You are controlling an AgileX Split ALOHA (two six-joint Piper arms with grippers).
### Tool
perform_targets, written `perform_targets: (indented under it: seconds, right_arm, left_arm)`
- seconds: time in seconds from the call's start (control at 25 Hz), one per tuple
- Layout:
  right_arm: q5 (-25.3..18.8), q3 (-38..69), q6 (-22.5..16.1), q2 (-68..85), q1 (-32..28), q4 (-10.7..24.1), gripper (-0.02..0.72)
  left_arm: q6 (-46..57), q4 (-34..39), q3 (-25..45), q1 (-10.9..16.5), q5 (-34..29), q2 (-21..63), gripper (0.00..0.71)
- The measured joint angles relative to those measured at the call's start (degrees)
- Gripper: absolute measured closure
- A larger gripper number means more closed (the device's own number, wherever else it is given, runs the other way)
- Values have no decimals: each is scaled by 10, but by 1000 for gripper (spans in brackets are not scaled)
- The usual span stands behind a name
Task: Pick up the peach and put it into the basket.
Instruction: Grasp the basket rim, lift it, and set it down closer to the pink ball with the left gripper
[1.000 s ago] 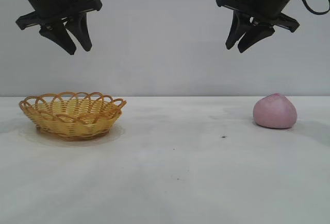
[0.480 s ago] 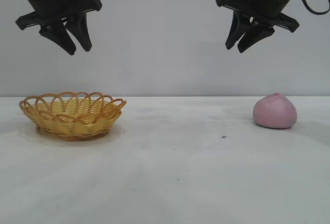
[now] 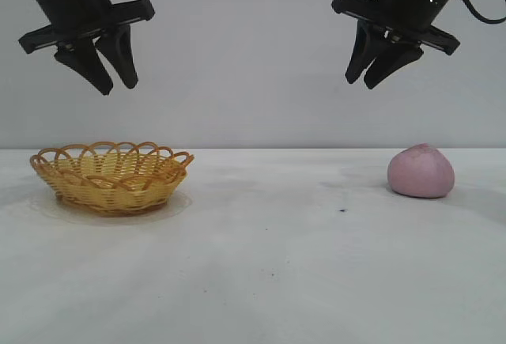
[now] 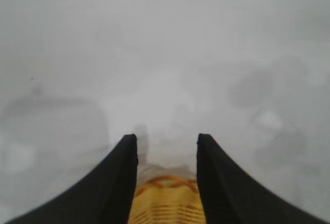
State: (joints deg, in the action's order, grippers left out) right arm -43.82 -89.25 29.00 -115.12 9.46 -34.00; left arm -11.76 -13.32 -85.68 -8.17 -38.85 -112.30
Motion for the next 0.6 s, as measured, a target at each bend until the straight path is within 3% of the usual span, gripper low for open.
perform_targets:
  seconds: [0.36, 0.6]
  right_arm:
    - [-81, -4, -25, 18, -11, 30, 482]
    - [-92, -4, -29, 18, -12, 41, 482]
  left_arm:
    - [-75, 69, 13, 7, -61, 2, 464]
    - [-84, 66, 13, 7, -71, -38, 464]
